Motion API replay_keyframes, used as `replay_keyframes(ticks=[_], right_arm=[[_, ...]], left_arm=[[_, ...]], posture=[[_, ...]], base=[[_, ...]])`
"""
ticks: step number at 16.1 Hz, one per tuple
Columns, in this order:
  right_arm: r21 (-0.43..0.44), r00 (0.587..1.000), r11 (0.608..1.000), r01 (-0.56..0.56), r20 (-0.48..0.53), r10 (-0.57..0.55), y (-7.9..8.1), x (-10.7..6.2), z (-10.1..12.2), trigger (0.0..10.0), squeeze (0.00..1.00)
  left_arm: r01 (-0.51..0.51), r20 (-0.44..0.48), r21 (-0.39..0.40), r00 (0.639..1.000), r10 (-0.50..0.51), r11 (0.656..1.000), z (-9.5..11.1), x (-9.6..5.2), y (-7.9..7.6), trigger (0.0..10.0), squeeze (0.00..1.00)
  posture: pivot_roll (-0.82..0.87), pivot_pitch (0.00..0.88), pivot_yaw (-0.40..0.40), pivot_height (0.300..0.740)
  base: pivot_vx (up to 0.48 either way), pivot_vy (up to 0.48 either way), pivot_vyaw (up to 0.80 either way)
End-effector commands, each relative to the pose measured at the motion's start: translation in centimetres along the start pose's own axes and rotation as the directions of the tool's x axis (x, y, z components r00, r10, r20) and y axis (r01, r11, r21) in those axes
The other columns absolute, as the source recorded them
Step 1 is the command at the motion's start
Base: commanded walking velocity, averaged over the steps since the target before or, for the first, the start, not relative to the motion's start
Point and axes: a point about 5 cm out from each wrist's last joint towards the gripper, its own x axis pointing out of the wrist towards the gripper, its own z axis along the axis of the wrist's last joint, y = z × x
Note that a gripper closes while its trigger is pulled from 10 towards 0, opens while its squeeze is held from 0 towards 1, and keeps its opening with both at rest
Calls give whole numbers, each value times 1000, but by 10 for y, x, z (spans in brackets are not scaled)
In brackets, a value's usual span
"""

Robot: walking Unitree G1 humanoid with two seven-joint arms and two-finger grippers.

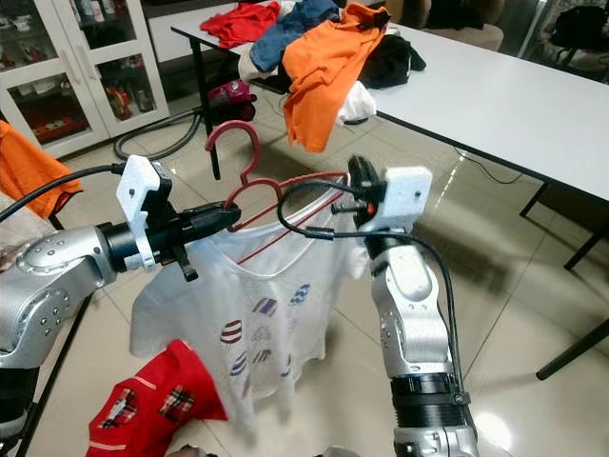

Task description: Hang hanger

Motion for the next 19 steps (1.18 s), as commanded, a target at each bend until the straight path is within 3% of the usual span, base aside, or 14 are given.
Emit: replay_keyframes(ticks=[1, 4, 5, 6, 11, 15, 16, 17, 19], right_arm=[[9, 1000, 1000, -25, 19, 25, 6, 1, 7, 0, 0], [-16, 998, 999, -45, -53, 44, 9, -4, -3, 0, 0], [-39, 994, 999, 8, -110, -12, 2, -9, -14, 5765, 0], [-66, 991, 997, 42, -128, -50, -3, -12, -19, 10000, 1000], [-78, 974, 995, 57, -214, -73, -8, -23, -39, 10000, 1000], [-72, 980, 995, 64, -184, -76, -9, -14, -33, 10000, 1000], [-75, 980, 995, 69, -182, -82, -10, -13, -32, 10000, 90], [-72, 980, 995, 70, -180, -82, -10, -12, -31, 10000, 0], [-63, 981, 996, 66, -178, -76, -12, -9, -30, 10000, 0]], left_arm=[[7, 18, 45, 1000, -8, 999, 8, 2, 1, 0, 0], [-1, 25, 45, 1000, 0, 999, 8, 3, 2, 0, 0], [-8, 37, 38, 999, 6, 999, 10, 3, 2, 0, 0], [-8, 39, 38, 999, 7, 999, 10, 3, 3, 0, 0], [12, 60, 28, 998, -14, 1000, 13, 2, 1, 0, 0], [24, 65, 27, 998, -25, 999, 14, 1, -1, 0, 0], [26, 66, 26, 997, -27, 999, 14, 1, -1, 0, 0], [26, 66, 26, 997, -28, 999, 14, 1, -1, 0, 0], [34, 65, 24, 997, -35, 999, 14, 1, -3, 0, 0]], posture=[[-107, 0, 2, 740], [-108, 0, 0, 740], [-105, 0, 0, 740], [-104, 0, 1, 740], [-102, 0, 3, 740], [-99, 0, 3, 740], [-100, 0, 4, 740], [-100, 0, 3, 740], [-98, 0, 2, 740]], base=[[0, 0, 0], [0, 0, 0], [0, 0, 0], [0, 0, 0], [0, 0, 0], [0, 0, 0], [0, 0, 0], [0, 0, 0], [0, 0, 0]])
